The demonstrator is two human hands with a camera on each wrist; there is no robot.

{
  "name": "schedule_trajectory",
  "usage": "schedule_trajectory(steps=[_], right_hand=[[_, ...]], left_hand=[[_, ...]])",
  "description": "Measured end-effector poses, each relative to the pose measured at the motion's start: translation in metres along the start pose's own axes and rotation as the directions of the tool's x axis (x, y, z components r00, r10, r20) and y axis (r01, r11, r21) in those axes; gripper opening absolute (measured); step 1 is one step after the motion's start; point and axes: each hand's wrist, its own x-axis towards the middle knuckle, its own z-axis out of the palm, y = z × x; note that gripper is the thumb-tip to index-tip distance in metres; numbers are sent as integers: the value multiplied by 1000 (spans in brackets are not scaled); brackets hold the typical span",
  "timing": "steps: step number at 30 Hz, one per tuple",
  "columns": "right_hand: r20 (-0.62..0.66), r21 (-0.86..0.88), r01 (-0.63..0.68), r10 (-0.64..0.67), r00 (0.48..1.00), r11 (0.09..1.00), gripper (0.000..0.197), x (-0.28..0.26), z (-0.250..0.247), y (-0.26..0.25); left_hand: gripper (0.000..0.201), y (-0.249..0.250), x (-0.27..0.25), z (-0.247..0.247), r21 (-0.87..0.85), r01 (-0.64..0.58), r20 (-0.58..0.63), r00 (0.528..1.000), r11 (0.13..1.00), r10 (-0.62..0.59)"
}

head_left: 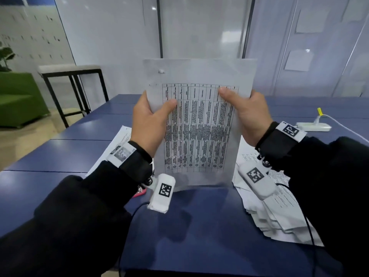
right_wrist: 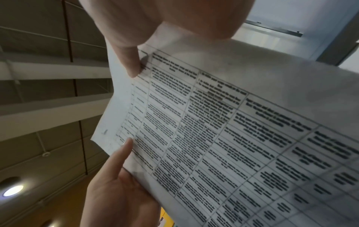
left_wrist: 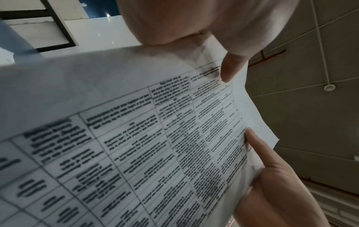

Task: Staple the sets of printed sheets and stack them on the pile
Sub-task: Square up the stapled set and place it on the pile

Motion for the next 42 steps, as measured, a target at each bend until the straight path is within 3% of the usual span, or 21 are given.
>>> schedule_trajectory(steps=[5,8,15,20,24,25,28,30,35,38,42], right_hand=[[-38,-21,-58,57,998,998,19,-14,2,16],[-29,-16,-56,56,998,998,18,-15,4,12],[-21,-8,-102,102,995,995,38,-24,1,23],[1,-30,-90,90,996,995,24,-27,1,18],[28,-61,-91,93,995,994,25,-34,-3,27],[32,-63,-91,93,995,994,30,-35,-4,31],[41,-78,-78,82,996,994,91,-37,-5,33],[69,-77,-68,73,995,995,101,-39,-4,32],[60,-59,-92,96,994,994,90,-40,-4,28],[50,-60,-136,139,989,989,39,-41,-6,32],[27,-16,-168,169,985,986,26,-42,-7,36]], left_hand=[[30,-13,-10,-5,-33,82,18,997,996,-81],[29,-5,-8,-6,-46,69,10,998,997,-69],[26,-17,-24,-7,-38,111,20,994,993,-110],[20,-14,-23,-8,-39,99,13,995,994,-99],[25,-19,-34,-9,-7,117,29,993,993,-117],[26,-21,-37,-11,4,117,31,993,993,-117],[30,-24,-42,-14,8,105,41,994,994,-105],[31,-24,-44,-16,5,108,44,993,994,-108],[31,-25,-49,-18,-2,89,54,995,996,-89],[30,-25,-52,-18,-10,96,74,993,995,-95],[30,-26,-54,-20,-26,116,75,991,993,-114]])
